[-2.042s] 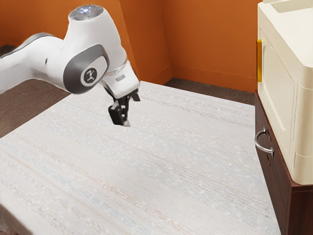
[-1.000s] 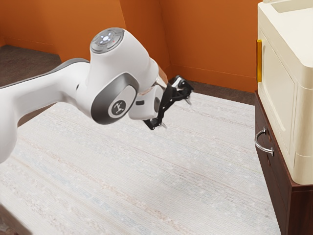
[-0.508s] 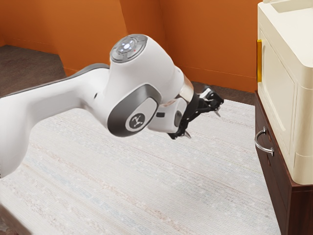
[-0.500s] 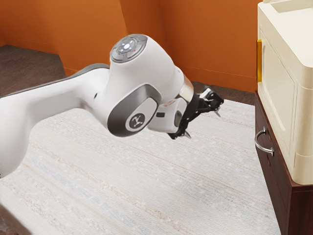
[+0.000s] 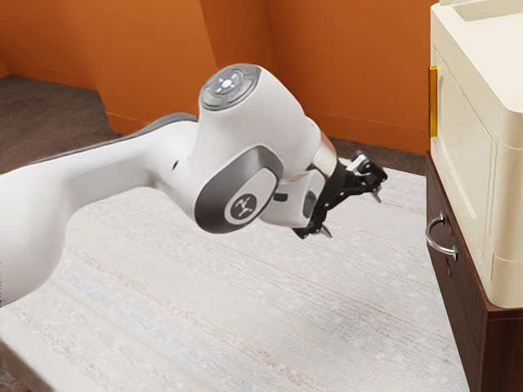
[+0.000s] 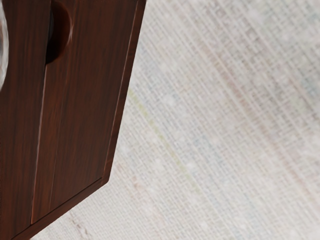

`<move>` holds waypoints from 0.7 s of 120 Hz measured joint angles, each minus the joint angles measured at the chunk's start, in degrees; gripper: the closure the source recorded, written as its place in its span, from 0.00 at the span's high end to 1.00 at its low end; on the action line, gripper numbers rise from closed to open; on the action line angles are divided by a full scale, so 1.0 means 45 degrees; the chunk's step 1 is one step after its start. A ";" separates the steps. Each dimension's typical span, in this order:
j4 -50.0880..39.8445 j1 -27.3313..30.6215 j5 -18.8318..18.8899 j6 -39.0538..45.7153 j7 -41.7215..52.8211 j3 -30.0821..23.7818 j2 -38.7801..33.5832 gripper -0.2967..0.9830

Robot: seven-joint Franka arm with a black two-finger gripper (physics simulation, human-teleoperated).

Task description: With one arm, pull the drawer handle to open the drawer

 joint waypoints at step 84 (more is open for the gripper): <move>-0.0308 -0.1122 -0.0515 0.0838 0.0158 0.0012 0.0269 0.77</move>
